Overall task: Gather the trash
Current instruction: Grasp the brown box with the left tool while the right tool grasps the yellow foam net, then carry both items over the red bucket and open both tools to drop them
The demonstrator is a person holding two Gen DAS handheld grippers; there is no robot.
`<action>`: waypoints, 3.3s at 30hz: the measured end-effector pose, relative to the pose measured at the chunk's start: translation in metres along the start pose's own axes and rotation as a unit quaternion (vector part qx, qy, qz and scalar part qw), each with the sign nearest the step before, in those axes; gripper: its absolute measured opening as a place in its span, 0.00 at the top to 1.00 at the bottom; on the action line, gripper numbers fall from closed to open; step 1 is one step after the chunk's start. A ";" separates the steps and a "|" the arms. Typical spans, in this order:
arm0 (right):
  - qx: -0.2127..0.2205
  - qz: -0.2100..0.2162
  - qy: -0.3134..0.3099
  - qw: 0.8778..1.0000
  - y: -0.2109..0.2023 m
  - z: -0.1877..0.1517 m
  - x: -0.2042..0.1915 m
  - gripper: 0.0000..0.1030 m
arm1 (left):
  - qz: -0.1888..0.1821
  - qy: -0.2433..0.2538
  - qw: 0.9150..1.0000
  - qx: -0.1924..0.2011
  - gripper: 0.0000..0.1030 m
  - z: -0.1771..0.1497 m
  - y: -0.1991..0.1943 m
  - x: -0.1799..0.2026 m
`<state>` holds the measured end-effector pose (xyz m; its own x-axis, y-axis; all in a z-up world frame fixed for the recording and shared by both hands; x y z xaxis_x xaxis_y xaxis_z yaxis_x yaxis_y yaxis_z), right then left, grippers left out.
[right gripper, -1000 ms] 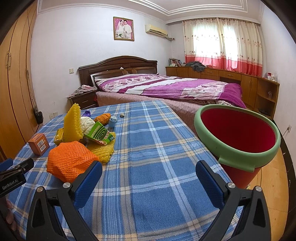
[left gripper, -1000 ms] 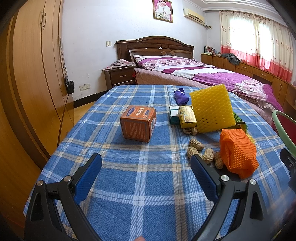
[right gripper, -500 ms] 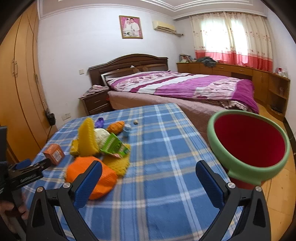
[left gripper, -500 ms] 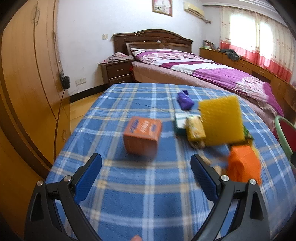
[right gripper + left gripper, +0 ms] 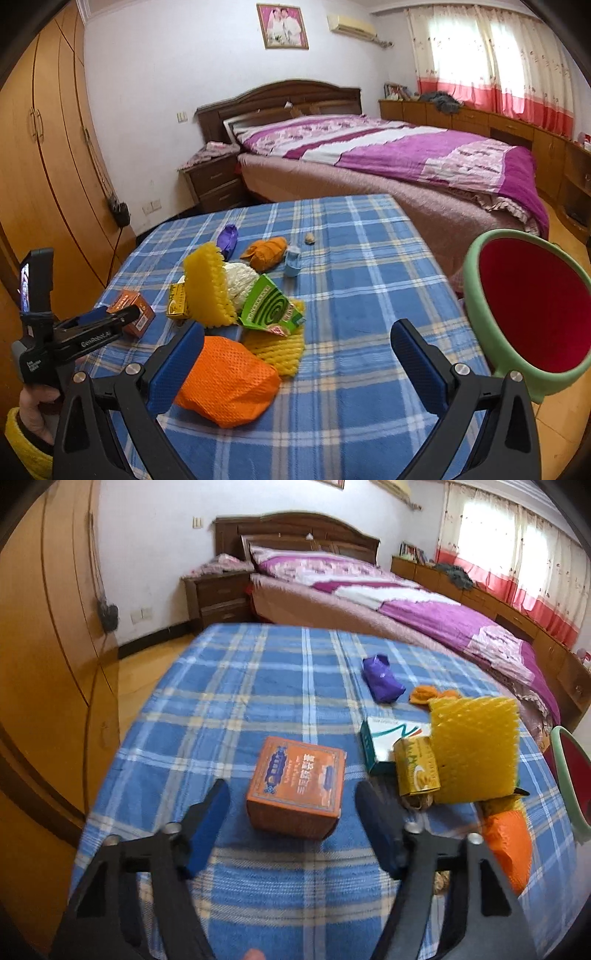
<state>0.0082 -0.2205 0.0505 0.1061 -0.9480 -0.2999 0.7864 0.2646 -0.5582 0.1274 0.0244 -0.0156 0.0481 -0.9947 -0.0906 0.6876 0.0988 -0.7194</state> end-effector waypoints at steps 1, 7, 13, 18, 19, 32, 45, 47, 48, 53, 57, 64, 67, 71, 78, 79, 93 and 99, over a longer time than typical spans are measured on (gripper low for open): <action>-0.004 0.004 -0.001 1.000 0.003 0.002 -0.002 0.00 | -0.005 -0.004 1.000 -0.011 0.41 -0.001 0.005 -0.001; -0.037 0.015 -0.018 0.999 0.035 0.013 -0.019 0.09 | -0.040 -0.025 0.999 -0.013 0.46 -0.004 0.011 -0.006; -0.080 0.042 -0.015 0.996 0.072 0.018 -0.028 0.45 | -0.064 -0.020 0.998 -0.015 0.46 -0.004 0.009 -0.005; -0.099 0.074 -0.010 0.992 0.091 0.018 -0.036 0.69 | -0.069 -0.014 0.997 -0.019 0.47 -0.002 0.009 -0.006; -0.101 0.078 -0.010 0.992 0.092 0.018 -0.036 0.79 | -0.071 -0.017 0.997 -0.020 0.47 -0.002 0.009 -0.007; -0.026 0.097 -0.010 0.995 0.031 0.027 -0.046 0.87 | -0.081 -0.028 0.996 0.022 0.47 0.000 -0.045 -0.004; 0.058 0.073 0.029 0.995 -0.062 0.031 -0.005 0.87 | -0.116 0.003 0.991 0.062 0.47 0.010 -0.113 0.036; 0.069 0.066 0.035 0.995 -0.073 0.032 0.004 0.87 | -0.128 0.007 0.990 0.061 0.47 0.012 -0.119 0.046; 0.076 0.060 0.039 0.994 -0.080 0.032 0.011 0.87 | -0.132 0.009 0.989 0.062 0.47 0.013 -0.121 0.052; 0.099 0.036 0.050 0.993 -0.103 0.032 0.034 0.87 | -0.154 0.032 0.985 0.067 0.47 0.020 -0.134 0.085; 0.117 0.019 0.066 0.991 -0.120 0.030 0.056 0.87 | -0.171 0.051 0.981 0.071 0.47 0.023 -0.144 0.112; 0.131 -0.019 0.102 0.986 -0.141 0.020 0.100 0.87 | -0.198 0.097 0.972 0.078 0.47 0.023 -0.155 0.173; 0.139 -0.031 0.121 0.982 -0.150 0.015 0.121 0.87 | -0.214 0.118 0.967 0.075 0.47 0.021 -0.160 0.202; 0.146 -0.054 0.149 0.977 -0.158 0.006 0.153 0.87 | -0.242 0.140 0.958 0.064 0.47 0.019 -0.160 0.239; 0.143 -0.080 0.189 0.968 -0.164 -0.013 0.197 0.87 | -0.261 0.182 0.946 0.056 0.47 0.011 -0.160 0.302; 0.142 -0.083 0.193 0.967 -0.164 -0.016 0.201 0.87 | -0.263 0.190 0.944 0.055 0.47 0.008 -0.158 0.313; 0.127 -0.113 0.254 0.952 -0.160 -0.043 0.259 0.83 | -0.270 0.250 0.930 0.019 0.47 -0.019 -0.133 0.379; 0.126 -0.119 0.260 0.950 -0.159 -0.044 0.260 0.82 | -0.269 0.268 0.925 0.027 0.43 -0.026 -0.134 0.387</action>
<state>-0.1163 -0.5017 0.0273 -0.3563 -0.7435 -0.5658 0.8781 -0.0595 -0.4748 0.0354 -0.3735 0.0276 -0.6672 -0.7418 -0.0679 0.5437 -0.4227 -0.7251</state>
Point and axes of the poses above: each gripper's, at about its wrist camera, not at the fingertips, and y roughly the way its jaws point, x to its right, z to its top, the point moved 3 cm from there along y, roughly the way its jaws point, and after that the axes turned 13 degrees about z, right-handed, at the moved point
